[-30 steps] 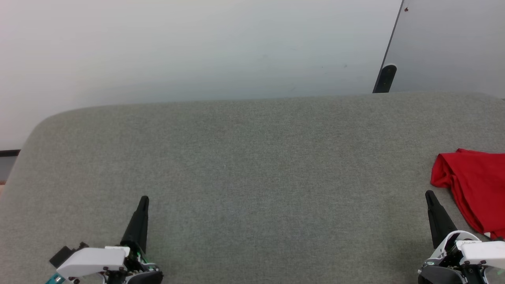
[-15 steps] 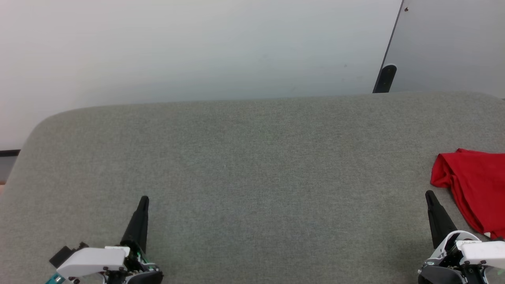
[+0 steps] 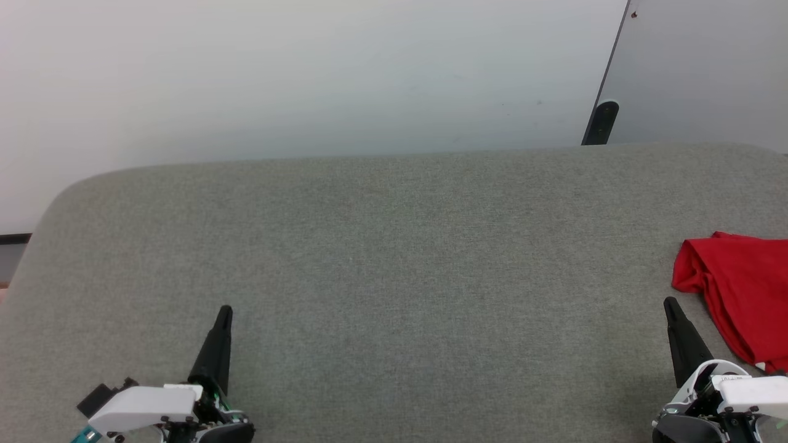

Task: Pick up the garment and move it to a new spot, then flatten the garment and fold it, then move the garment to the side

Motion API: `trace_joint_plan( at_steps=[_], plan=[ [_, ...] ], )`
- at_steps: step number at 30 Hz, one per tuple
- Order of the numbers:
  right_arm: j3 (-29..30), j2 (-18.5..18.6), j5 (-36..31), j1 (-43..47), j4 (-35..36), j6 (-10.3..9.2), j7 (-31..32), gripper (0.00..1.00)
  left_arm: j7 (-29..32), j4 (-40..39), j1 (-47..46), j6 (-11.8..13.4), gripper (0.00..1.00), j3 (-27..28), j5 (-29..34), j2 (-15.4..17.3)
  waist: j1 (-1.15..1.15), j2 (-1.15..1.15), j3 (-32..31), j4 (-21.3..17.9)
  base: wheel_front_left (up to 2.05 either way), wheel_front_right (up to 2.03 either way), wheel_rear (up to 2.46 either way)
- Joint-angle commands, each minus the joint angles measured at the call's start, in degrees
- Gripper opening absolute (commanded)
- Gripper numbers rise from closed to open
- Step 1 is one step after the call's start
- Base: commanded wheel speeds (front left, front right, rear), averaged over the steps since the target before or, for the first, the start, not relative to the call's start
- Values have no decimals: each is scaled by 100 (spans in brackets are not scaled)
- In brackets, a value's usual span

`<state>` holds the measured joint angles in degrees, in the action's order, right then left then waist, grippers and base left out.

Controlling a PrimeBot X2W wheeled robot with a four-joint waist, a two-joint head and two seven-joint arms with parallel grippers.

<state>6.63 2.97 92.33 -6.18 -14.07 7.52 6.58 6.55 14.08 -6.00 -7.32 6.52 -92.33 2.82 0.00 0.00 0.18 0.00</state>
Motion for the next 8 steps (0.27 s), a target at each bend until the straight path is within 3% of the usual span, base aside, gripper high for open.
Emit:
trace_joint_plan(
  at_steps=[1, 8],
  plan=[
    [0, -22, 7, -22, -1, -6, 16, 0, 14, 5, -59, -35, 0, 11, -17, 3, 0, 0, 0, 0, 0, 0, 0],
    [0, -21, 7, -22, -1, -6, 16, 0, 14, 5, -59, -35, 0, 10, -17, 3, 0, 0, 0, 0, 0, 0, 0]
  ],
)
